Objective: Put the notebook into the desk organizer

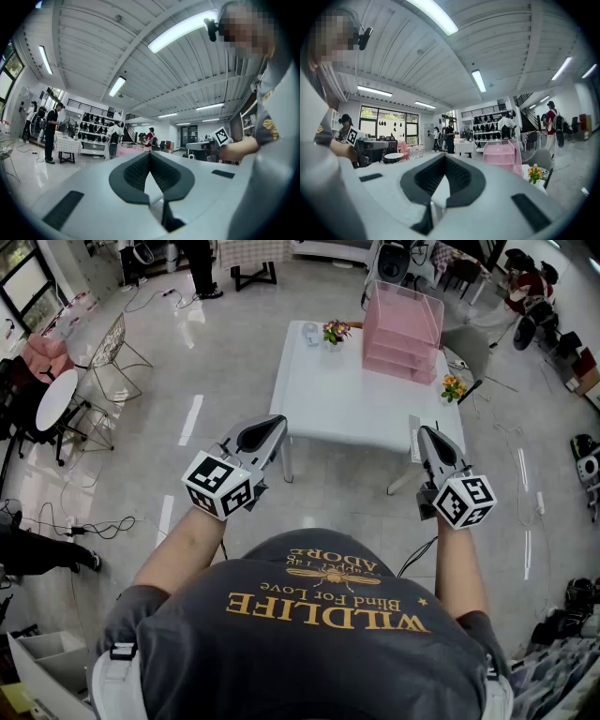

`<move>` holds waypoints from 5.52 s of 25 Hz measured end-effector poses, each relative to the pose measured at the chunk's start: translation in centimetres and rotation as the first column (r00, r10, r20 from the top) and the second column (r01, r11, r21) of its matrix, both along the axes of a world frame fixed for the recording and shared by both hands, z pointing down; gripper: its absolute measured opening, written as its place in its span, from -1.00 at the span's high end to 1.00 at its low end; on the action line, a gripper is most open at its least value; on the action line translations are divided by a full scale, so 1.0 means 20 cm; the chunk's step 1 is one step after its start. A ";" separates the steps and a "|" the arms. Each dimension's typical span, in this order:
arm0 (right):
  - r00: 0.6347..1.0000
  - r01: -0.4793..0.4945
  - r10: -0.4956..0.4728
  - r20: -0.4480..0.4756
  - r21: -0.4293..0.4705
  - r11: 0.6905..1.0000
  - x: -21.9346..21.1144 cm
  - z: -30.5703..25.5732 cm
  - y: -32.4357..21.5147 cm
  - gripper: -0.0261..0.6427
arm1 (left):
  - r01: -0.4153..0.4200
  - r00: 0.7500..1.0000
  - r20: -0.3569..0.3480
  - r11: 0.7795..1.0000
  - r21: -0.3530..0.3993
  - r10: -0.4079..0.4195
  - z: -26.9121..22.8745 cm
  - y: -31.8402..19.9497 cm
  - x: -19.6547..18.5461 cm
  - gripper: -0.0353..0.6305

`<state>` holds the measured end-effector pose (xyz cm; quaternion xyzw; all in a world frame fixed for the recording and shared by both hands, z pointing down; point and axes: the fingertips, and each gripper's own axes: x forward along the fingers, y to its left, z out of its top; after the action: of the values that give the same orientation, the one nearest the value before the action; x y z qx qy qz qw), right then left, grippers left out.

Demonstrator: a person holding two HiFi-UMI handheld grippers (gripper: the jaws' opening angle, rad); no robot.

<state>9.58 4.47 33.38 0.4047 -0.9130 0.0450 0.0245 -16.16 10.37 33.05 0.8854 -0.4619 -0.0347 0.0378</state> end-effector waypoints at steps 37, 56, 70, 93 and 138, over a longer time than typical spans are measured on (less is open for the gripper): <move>0.993 0.119 -0.119 0.004 0.007 0.993 0.21 -0.04 -0.11 -0.08 | 0.045 0.999 0.016 0.999 0.027 -0.045 -0.08 -0.05 0.33 0.89; 0.986 0.165 -0.165 -0.002 -0.017 0.986 0.19 0.06 -0.48 -0.08 | 0.077 0.997 -0.001 0.997 -0.002 -0.077 0.01 -0.33 0.34 0.89; 1.000 0.011 -0.011 -0.026 0.011 1.000 -0.54 -0.07 -1.30 -0.08 | -0.132 0.991 -0.019 0.990 0.051 0.133 -0.07 -1.39 -0.34 0.89; 0.997 0.069 -0.069 -0.016 0.008 0.998 -0.24 -0.08 -1.97 -0.08 | -0.077 0.997 0.003 0.997 -0.001 0.077 -0.04 -2.01 -0.03 0.89; 0.954 -0.280 0.187 -0.233 -0.918 0.282 1.36 2.13 -1.01 0.27 | -0.640 0.719 0.106 0.714 -0.284 0.687 0.94 -1.74 1.75 0.89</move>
<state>36.78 -15.81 76.04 0.4444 -0.6439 0.5540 0.2847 18.89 -24.47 51.85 0.9804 -0.1137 0.1252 0.1010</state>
